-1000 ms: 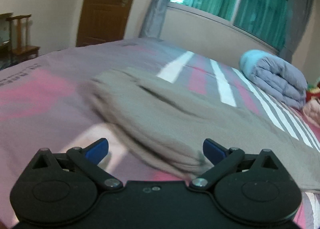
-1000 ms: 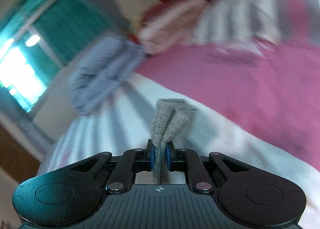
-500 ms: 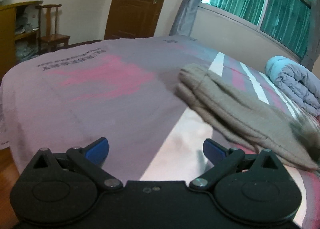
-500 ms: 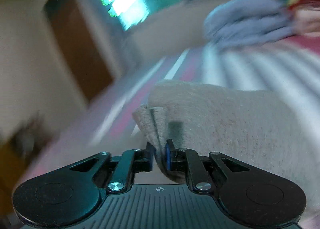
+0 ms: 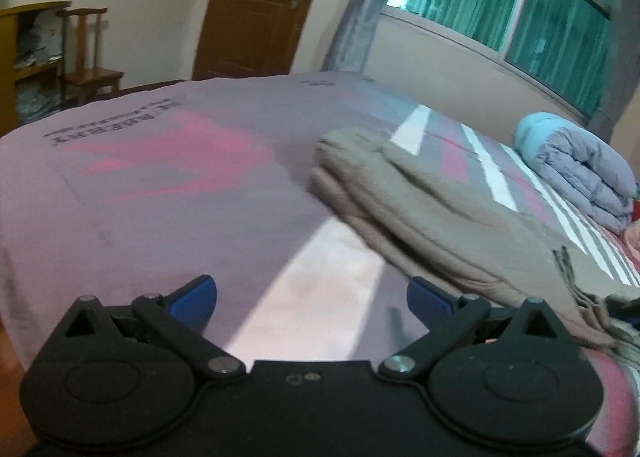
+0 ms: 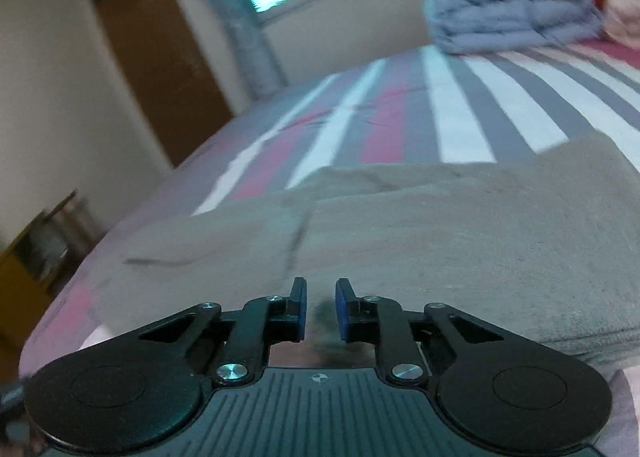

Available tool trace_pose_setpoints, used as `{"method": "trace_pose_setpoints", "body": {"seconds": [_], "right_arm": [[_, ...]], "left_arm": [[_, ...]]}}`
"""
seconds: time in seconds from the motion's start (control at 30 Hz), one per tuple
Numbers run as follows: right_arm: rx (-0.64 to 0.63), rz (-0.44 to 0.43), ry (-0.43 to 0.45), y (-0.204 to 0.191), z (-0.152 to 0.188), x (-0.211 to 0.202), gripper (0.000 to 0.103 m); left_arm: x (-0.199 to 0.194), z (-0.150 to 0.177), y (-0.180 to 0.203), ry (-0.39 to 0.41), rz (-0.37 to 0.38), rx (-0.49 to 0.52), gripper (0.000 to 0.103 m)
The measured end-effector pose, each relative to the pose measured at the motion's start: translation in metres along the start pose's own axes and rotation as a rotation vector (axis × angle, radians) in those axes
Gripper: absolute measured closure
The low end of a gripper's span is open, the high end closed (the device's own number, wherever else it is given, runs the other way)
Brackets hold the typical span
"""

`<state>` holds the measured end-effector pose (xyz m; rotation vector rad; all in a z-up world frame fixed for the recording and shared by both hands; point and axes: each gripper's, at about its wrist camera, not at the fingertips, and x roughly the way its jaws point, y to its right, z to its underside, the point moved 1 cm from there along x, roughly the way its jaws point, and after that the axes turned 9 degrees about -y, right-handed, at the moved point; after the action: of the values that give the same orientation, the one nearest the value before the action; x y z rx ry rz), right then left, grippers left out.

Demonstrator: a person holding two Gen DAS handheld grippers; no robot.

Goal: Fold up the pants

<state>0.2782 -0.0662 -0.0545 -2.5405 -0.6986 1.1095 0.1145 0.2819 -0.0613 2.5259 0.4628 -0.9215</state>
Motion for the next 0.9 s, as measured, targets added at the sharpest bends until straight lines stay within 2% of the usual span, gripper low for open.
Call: {"method": "trace_pose_setpoints", "body": {"seconds": [0.03,0.07,0.13,0.17,0.23,0.4,0.5,0.57,0.6,0.63,0.67,0.73,0.8,0.83,0.9], "right_arm": [[0.008,-0.006,-0.032,0.001,0.001,0.008,0.087],[0.034,-0.057,-0.12,0.002,0.004,0.023,0.087],[0.056,-0.075,-0.131,0.001,0.003,0.026,0.086],[0.089,-0.088,-0.113,0.004,0.0,0.019,0.086],[0.098,-0.093,-0.001,0.011,-0.005,-0.008,0.086],[0.054,0.057,0.167,0.058,-0.004,-0.08,0.086],[0.104,0.142,0.204,0.099,-0.002,-0.113,0.086],[0.135,0.178,0.189,0.12,0.003,-0.123,0.086],[0.144,0.199,0.152,0.129,0.005,-0.116,0.086],[0.149,0.214,0.079,0.138,0.006,-0.104,0.086],[0.155,0.223,-0.006,0.145,0.008,-0.089,0.086],[0.155,0.205,0.005,0.151,0.004,-0.09,0.086],[0.157,0.178,0.101,0.152,-0.01,-0.104,0.086],[0.147,0.167,0.148,0.153,-0.02,-0.108,0.086],[0.137,0.164,0.156,0.158,-0.043,-0.1,0.086]], "left_arm": [[0.0,-0.001,0.005,0.001,0.01,0.002,0.007],[-0.001,-0.002,0.01,0.002,0.022,0.005,0.007],[-0.001,-0.005,0.023,0.005,0.047,0.02,0.007],[-0.001,-0.007,0.029,0.007,0.06,0.028,0.007],[0.0,-0.012,0.048,0.01,0.097,0.046,0.007],[0.014,-0.019,0.113,-0.001,0.228,0.114,0.008],[0.028,-0.012,0.165,-0.019,0.295,0.195,0.008],[0.043,-0.003,0.196,-0.051,0.318,0.25,0.006],[0.057,0.003,0.21,-0.097,0.305,0.284,0.007],[0.072,0.01,0.222,-0.16,0.252,0.324,0.008],[0.079,0.016,0.231,-0.176,0.202,0.365,0.007],[0.075,0.012,0.235,-0.12,0.202,0.362,0.013],[0.074,-0.003,0.238,-0.072,0.221,0.317,0.013],[0.078,-0.011,0.242,-0.057,0.222,0.307,0.013],[0.089,-0.024,0.255,-0.062,0.222,0.313,0.012]]}}
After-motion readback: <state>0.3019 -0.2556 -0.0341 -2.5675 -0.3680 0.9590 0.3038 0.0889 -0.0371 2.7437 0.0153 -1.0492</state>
